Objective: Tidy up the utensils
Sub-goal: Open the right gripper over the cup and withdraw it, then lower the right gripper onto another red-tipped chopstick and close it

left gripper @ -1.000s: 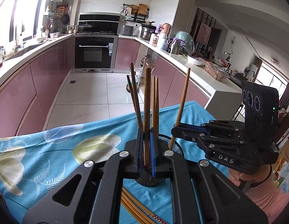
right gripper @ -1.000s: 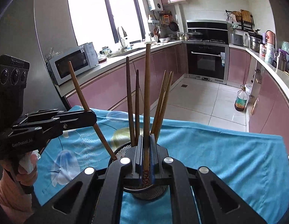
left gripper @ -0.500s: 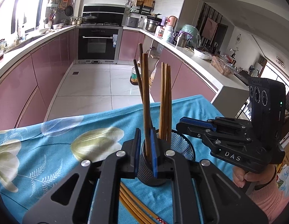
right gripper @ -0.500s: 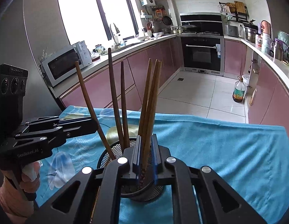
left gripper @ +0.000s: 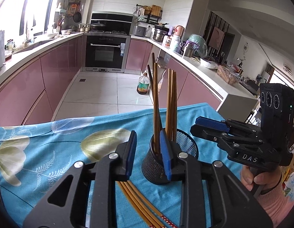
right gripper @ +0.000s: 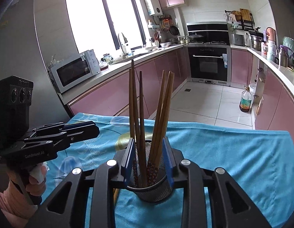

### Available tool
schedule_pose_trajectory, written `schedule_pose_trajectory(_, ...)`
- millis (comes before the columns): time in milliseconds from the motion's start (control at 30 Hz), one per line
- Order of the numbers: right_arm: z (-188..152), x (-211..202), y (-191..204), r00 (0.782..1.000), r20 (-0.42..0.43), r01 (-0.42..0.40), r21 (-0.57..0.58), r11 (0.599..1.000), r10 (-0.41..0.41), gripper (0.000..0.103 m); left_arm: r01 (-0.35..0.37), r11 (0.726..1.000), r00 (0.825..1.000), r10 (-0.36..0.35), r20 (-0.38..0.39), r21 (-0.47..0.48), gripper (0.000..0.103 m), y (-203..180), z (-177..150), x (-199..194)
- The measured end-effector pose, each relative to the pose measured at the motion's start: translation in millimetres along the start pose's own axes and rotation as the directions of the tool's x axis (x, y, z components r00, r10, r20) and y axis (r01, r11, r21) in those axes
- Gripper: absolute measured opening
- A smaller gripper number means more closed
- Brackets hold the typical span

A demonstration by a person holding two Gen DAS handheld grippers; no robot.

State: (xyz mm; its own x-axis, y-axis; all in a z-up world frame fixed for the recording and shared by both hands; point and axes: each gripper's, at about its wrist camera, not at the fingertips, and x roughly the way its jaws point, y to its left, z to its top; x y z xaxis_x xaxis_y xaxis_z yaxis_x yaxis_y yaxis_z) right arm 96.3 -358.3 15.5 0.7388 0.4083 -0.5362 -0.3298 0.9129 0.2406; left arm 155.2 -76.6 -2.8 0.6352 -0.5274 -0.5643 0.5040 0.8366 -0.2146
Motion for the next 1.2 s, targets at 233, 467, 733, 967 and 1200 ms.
schedule_pose_trajectory(233,-12.1,-26.8,21.4,0.997,0.041,-0.060,-0.061,0.996,0.062,0.036,-0.052,0.999,0.996,0.053,0.068,-0.014,0.040,9.4,-16.0,-38.1)
schedule_pose_trajectory(467,-34.8,-37.5,40.3,0.993,0.018,-0.116,-0.108,0.987,0.119,0.042,-0.091,0.995,0.993,0.094,0.068,-0.045,0.052,22.6,-45.6,-57.5)
schedule_pose_trajectory(733,-67.9,-8.2,49.6,0.985,-0.105,-0.143,-0.077,0.987,0.135,0.043,-0.139,0.989,0.990,0.137,-0.033,-0.058,0.055,30.5,-85.4,-44.3)
schedule_pose_trajectory(967,-85.0,13.9,54.0,0.977,-0.177,-0.131,-0.057,0.990,0.119,0.043,-0.156,0.986,0.983,0.149,-0.109,-0.059,0.055,28.1,-114.2,-27.7)
schedule_pose_trajectory(1200,-95.2,23.5,55.3,0.971,-0.213,-0.122,-0.050,0.991,0.109,0.043,-0.150,0.987,0.978,0.138,-0.157,-0.062,0.055,24.5,-126.2,-16.1)
